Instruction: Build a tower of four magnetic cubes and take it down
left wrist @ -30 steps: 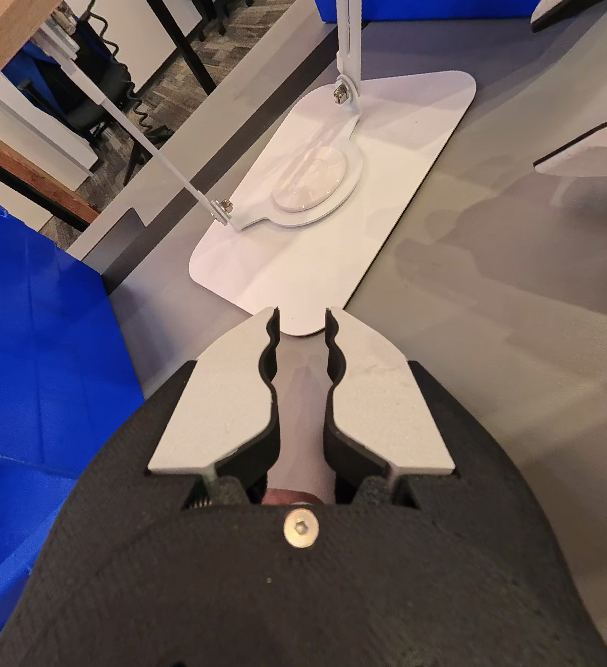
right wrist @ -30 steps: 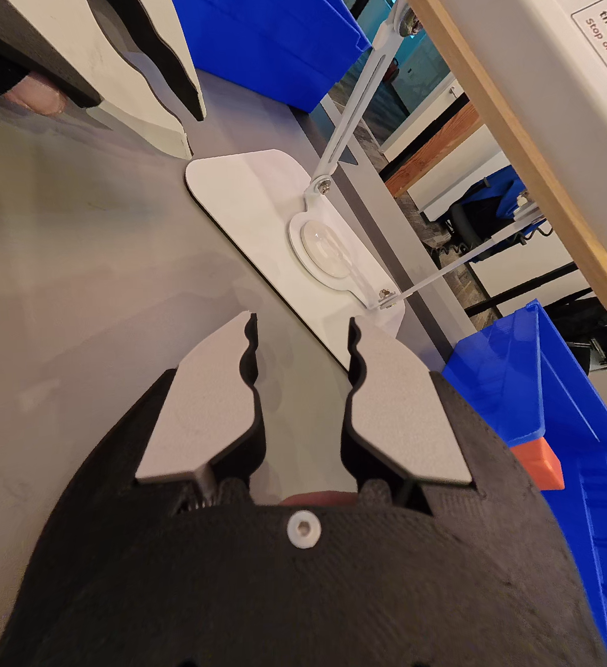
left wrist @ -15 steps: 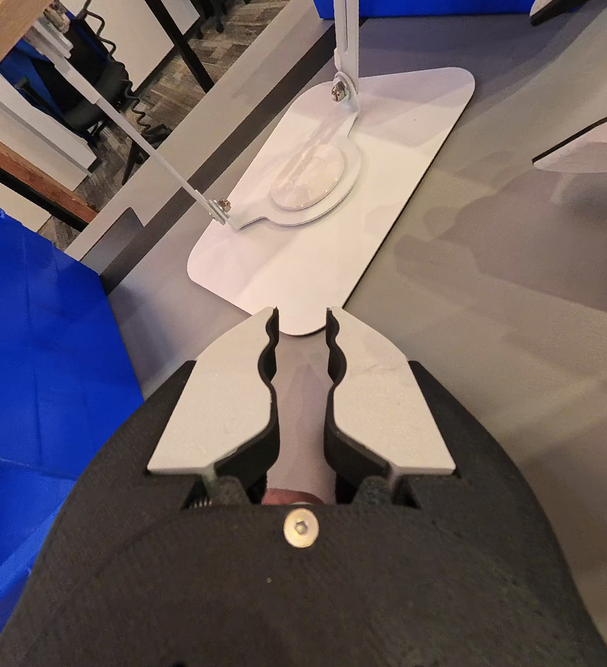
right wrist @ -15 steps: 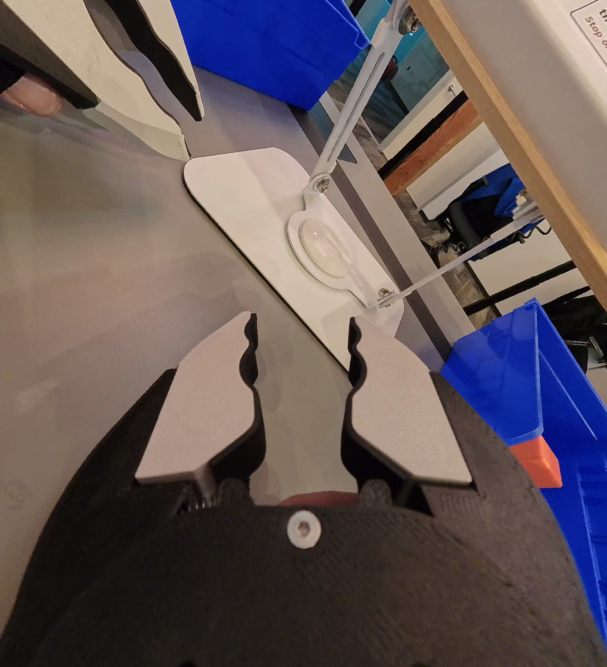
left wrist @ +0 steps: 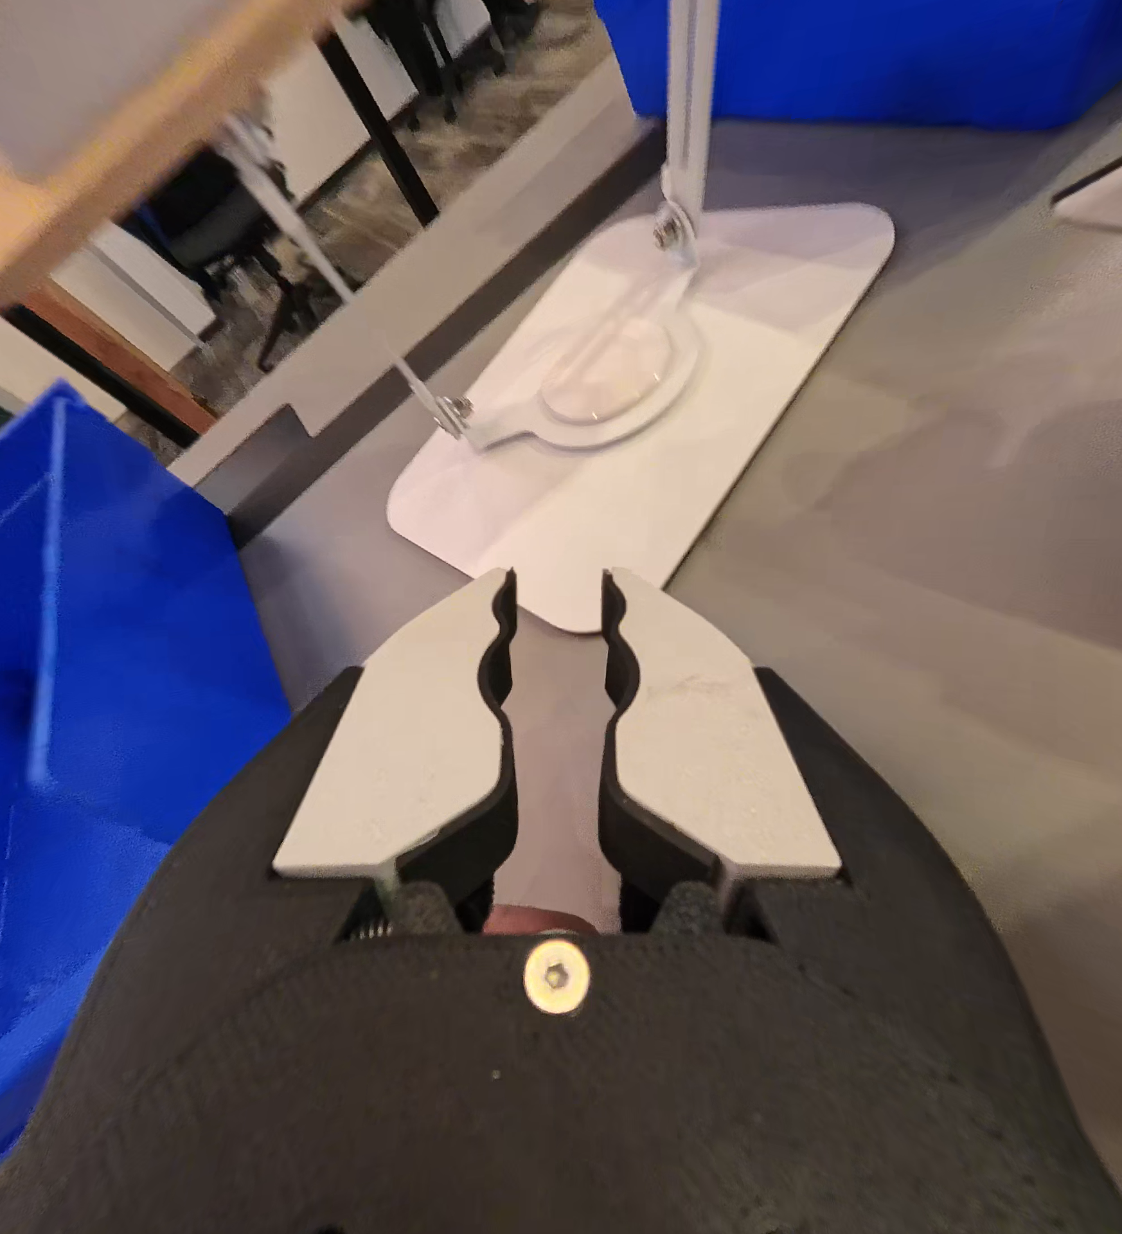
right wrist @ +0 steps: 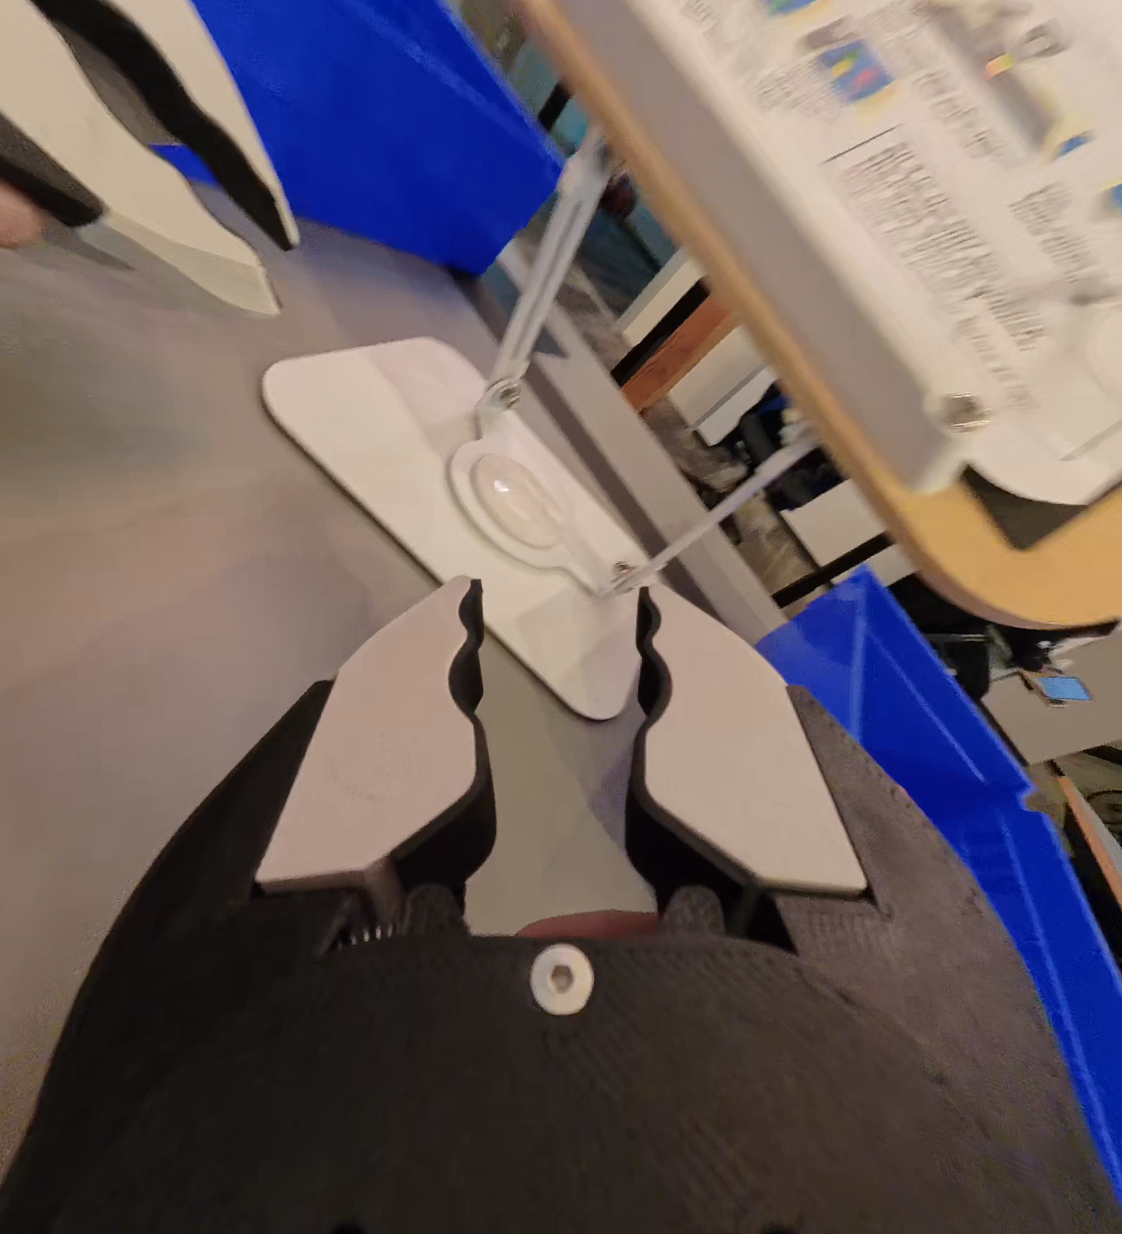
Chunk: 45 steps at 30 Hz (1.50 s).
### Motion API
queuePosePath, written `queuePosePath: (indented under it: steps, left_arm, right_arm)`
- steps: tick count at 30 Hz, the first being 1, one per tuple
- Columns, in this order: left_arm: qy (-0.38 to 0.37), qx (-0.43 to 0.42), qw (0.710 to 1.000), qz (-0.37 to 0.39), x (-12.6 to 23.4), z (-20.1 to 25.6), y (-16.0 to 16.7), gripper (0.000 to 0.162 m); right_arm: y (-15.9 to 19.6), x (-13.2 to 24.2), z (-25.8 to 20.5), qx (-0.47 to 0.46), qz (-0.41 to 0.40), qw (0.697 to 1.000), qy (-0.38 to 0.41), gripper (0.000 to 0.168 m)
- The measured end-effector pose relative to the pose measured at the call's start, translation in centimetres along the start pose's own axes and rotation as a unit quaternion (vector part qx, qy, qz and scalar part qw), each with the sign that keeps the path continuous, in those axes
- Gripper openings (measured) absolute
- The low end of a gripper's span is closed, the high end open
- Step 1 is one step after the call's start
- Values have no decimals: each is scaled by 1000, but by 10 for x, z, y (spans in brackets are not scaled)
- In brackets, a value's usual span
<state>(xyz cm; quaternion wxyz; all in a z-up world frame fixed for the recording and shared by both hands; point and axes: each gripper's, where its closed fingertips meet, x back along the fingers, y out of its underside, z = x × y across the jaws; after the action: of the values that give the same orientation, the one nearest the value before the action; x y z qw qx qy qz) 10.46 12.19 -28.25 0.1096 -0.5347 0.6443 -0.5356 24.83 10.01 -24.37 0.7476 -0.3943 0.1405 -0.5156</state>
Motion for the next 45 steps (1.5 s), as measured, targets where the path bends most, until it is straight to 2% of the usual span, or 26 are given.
queuePosePath:
  steps: [4, 9, 13, 16, 17, 19, 21, 27, 32, 37, 40, 45]
  left_arm:
    - [-57, 15, 997, 52, 25, -31, -19, 24]
    - [-137, 17, 985, 104, 66, -74, -31, 28]
    - [-225, 13, 964, 143, 109, -122, -30, 29]
    - [-271, 37, 954, 125, 124, -165, -1, 35]
    - [-275, 54, 953, 117, 127, -178, 12, 37]
    - [-293, 86, 946, 108, 134, -205, 35, 39]
    - [-293, 121, 944, 91, 136, -226, 59, 48]
    - [-296, 163, 938, 75, 137, -262, 102, 53]
    - [-271, 202, 939, 54, 125, -272, 127, 59]
    - [-249, 231, 939, 42, 111, -274, 137, 68]
    - [-240, 226, 944, 28, 102, -271, 143, 62]
    - [-222, 226, 948, 11, 90, -267, 148, 44]
  right_arm:
    - [-6, 19, 48, -4, 34, 996, 84, 43]
    - [10, 53, 118, -28, 45, 980, 194, 46]
    - [63, 79, 172, -71, -6, 962, 262, 52]
    - [119, 90, 198, -125, -74, 949, 279, 64]
    - [133, 94, 205, -138, -86, 944, 286, 62]
    - [157, 99, 215, -170, -106, 937, 286, 61]
    - [175, 104, 223, -195, -122, 929, 291, 66]
    - [205, 94, 219, -279, -122, 920, 247, 65]
    - [223, 81, 218, -321, -128, 911, 225, 62]
    - [228, 74, 221, -341, -122, 909, 205, 44]
    - [230, 71, 223, -346, -122, 909, 198, 36]
    - [233, 67, 223, -361, -122, 907, 179, 18]
